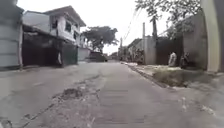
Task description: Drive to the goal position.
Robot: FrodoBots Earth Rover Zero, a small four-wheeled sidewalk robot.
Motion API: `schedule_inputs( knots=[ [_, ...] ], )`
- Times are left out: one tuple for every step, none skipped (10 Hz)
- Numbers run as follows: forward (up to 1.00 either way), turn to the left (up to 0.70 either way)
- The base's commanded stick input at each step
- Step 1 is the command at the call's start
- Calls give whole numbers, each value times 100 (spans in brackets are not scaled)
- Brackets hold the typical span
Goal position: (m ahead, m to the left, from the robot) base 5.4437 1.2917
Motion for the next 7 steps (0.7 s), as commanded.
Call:
schedule_inputs(
  knots=[
    [100, 0],
    [100, 0],
    [100, 0],
    [100, 0],
    [100, 0],
    [100, 0],
    [100, 0]
  ],
)
